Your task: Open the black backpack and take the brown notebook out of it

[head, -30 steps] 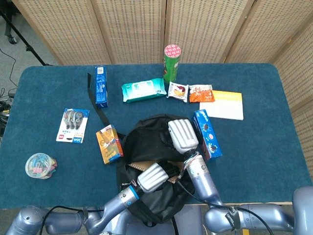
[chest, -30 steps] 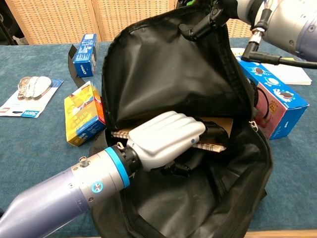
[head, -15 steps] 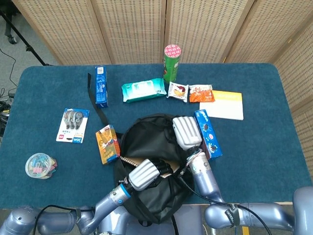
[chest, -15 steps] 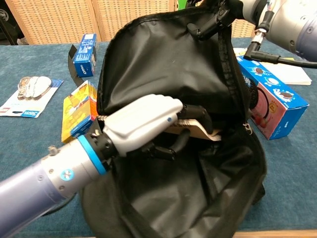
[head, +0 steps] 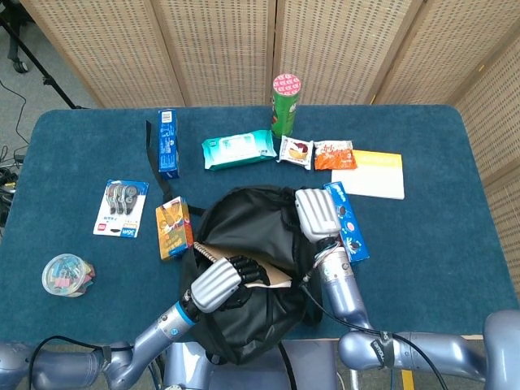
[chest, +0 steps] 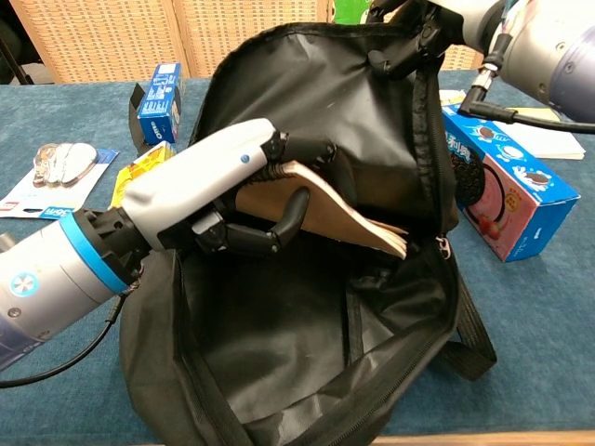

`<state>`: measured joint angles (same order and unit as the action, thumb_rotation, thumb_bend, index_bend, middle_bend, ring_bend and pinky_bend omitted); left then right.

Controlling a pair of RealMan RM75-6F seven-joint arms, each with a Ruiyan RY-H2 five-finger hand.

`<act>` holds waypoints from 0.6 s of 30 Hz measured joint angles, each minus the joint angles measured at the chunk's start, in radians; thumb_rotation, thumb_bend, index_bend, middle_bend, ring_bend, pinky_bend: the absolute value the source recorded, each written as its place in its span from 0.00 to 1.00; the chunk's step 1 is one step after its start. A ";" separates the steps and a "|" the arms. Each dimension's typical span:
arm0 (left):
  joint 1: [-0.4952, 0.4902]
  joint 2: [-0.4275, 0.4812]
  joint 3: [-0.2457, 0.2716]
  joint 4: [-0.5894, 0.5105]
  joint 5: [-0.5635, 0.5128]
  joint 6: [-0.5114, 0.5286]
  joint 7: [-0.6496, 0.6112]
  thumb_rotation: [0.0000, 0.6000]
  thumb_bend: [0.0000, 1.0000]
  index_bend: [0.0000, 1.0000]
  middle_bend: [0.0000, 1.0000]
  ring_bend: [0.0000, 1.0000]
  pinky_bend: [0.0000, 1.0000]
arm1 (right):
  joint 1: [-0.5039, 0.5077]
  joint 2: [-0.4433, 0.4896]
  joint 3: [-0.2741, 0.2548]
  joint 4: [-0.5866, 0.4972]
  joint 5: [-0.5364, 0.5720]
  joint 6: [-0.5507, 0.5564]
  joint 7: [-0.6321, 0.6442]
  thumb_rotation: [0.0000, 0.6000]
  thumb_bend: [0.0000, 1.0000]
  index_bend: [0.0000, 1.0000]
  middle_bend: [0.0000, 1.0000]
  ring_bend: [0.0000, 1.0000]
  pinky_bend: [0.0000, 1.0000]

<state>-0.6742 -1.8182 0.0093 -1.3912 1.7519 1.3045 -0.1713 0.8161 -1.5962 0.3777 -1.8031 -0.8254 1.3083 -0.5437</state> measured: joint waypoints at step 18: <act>0.010 0.073 0.004 -0.112 0.021 0.045 -0.124 1.00 0.72 0.82 0.54 0.39 0.48 | -0.021 0.037 0.011 0.039 0.010 -0.023 0.044 1.00 0.67 0.65 0.66 0.54 0.51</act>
<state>-0.6639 -1.7455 0.0135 -1.5031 1.7728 1.3496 -0.2953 0.7951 -1.5592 0.3885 -1.7638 -0.8156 1.2855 -0.4998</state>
